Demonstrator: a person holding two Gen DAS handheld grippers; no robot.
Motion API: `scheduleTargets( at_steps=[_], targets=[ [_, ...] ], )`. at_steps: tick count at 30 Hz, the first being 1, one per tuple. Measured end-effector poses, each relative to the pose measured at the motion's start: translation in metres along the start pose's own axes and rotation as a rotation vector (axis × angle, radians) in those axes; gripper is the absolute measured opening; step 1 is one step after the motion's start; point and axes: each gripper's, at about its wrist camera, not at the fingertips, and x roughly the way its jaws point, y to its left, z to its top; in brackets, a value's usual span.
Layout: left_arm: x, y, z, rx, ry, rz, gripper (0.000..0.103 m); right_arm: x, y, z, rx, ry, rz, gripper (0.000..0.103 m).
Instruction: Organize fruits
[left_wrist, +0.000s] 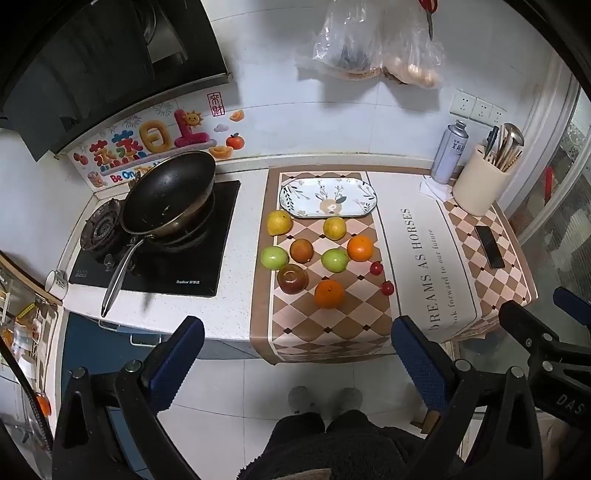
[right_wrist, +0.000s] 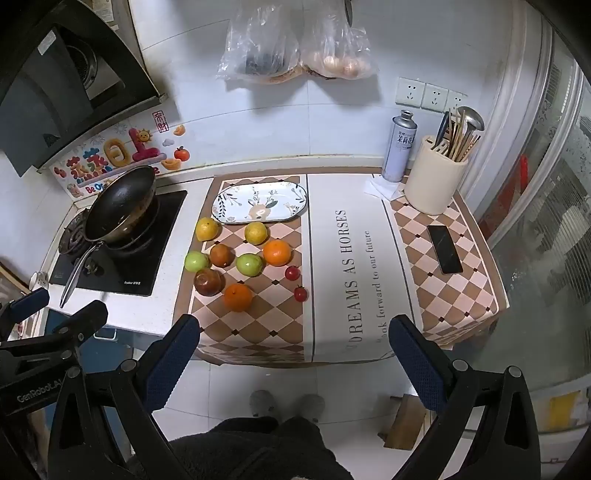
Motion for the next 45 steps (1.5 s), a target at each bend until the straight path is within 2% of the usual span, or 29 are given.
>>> scheduleTargets(
  at_steps=[45],
  targets=[
    [0.005,0.003,0.005,-0.005,-0.005,-0.005,0.103,0.012,-0.008,0.005,0.005,0.0,0.005,0.103]
  ],
)
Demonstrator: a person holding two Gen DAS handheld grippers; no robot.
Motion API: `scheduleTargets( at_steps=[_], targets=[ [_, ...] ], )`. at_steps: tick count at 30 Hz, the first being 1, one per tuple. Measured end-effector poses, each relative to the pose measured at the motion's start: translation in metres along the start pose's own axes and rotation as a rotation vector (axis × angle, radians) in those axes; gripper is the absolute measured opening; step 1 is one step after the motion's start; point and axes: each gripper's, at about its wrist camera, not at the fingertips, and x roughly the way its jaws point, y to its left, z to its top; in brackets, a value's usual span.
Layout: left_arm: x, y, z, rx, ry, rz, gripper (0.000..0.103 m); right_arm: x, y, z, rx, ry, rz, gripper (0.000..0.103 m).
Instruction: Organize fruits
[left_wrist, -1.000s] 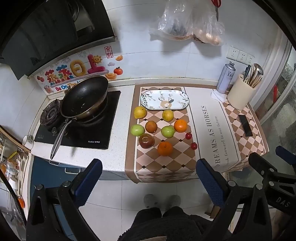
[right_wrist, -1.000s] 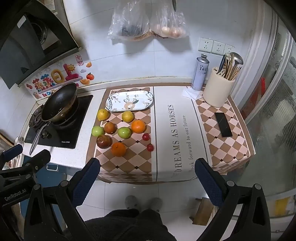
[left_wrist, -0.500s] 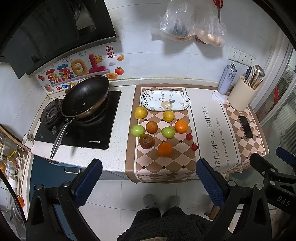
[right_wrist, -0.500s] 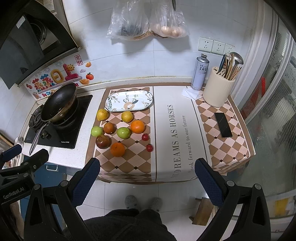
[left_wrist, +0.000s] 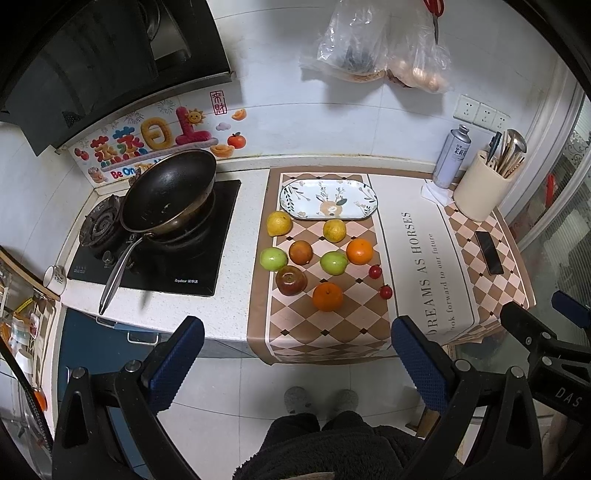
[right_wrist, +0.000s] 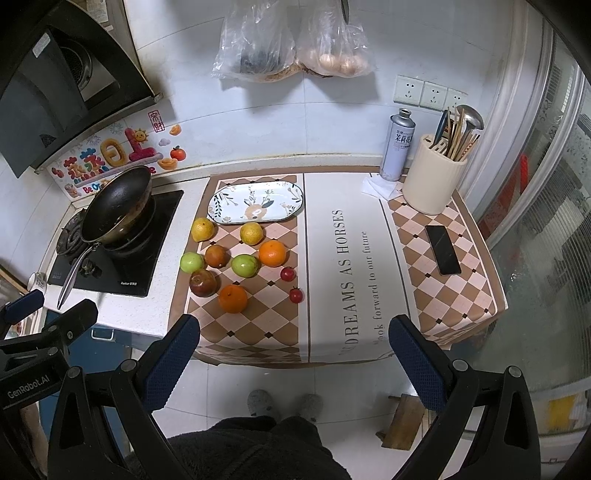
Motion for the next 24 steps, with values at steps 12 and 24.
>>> scheduleTargets(
  at_steps=[12,24],
  targets=[
    [0.0006,0.0005,0.0011,-0.003,-0.002,0.0,0.103,-0.0023,-0.0031,0.0016,0.0,-0.003,0.001,0.103],
    [-0.0004,0.0004,0.0004,-0.003,-0.002,-0.003,0.103,-0.0027,-0.0044,0.0014,-0.001,-0.007,0.001,0.103]
  ],
)
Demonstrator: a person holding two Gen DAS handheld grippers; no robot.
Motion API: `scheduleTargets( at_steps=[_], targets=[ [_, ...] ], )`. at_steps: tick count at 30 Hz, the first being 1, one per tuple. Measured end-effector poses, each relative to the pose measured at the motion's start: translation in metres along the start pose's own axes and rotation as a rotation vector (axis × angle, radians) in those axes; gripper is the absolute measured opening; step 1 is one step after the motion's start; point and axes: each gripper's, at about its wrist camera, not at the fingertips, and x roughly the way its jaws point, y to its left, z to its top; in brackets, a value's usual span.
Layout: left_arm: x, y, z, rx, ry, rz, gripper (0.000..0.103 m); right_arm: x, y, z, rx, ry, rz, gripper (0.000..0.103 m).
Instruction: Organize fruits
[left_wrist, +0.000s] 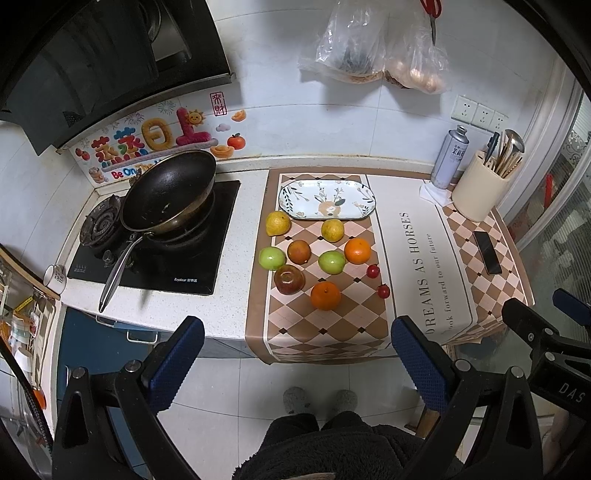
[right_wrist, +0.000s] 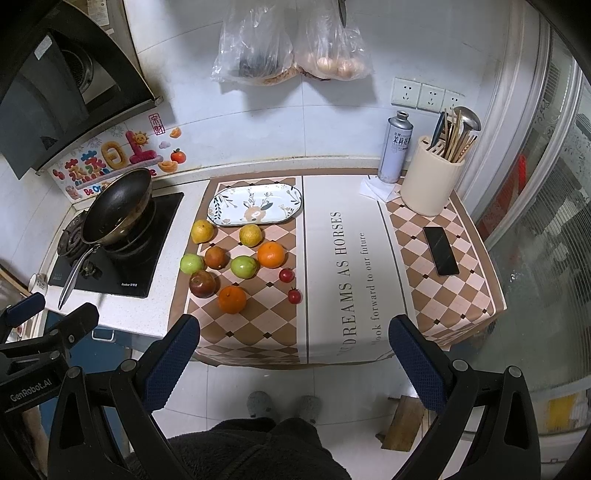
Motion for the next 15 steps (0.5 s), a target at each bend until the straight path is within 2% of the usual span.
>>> scheduleTargets(
  at_steps=[15],
  targets=[
    [0.0008,0.0024,0.0016,0.001,-0.004,0.001,0.103,-0.0078,-0.0035,0.0082,0.002,-0.004,0.006,0.103]
  ],
)
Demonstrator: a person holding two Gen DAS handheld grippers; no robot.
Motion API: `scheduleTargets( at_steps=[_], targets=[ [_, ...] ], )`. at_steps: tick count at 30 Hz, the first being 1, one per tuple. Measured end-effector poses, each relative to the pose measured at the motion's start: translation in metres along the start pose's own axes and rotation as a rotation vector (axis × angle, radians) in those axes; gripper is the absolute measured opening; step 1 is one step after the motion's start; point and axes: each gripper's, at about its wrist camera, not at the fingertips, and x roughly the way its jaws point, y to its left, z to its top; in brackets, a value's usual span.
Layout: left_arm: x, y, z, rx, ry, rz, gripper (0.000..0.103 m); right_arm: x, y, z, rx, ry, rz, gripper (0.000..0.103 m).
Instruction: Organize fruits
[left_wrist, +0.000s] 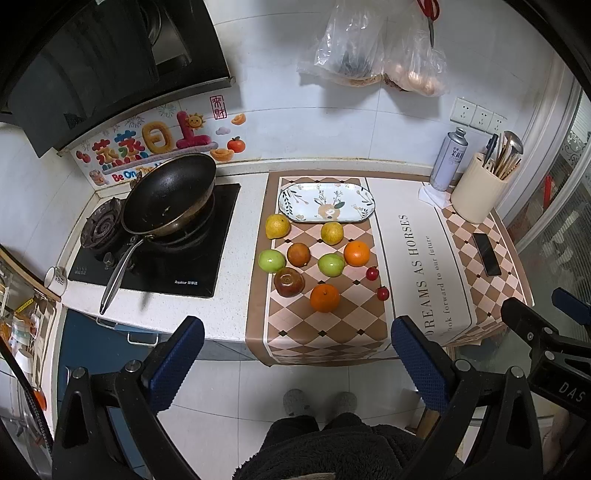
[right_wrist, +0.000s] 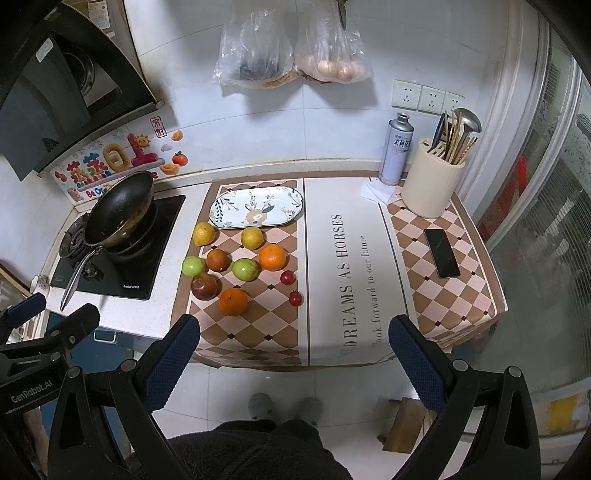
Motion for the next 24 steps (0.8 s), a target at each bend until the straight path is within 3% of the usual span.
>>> scheduleTargets(
  at_steps=[12,15,17,20,24],
  targets=[
    [0.0,0.0,-0.001,0.001,-0.002,-0.002,0.103,0.001,0.0,0.001,0.008,-0.005,-0.001,0.103],
    [-0.002,-0.009,0.004,0.0,-0.02,0.003,0.103,0.007,0.004,0.009,0.036,-0.042,0.027,0.103],
    [0.005,-0.006,0.012,-0.002,-0.06,0.036,0.103,0.018,0.008,0.014,0.048,-0.079,0.041,0.103],
    [0.025,0.006,0.025,0.001,-0.145,0.136,0.103,0.053,0.019,0.02,0.058,-0.063,0.062,0.103],
    [0.074,0.034,0.036,-0.006,-0.148,0.231,0.103,0.112,0.033,0.032,0.093,0.002,0.091,0.103]
  ],
)
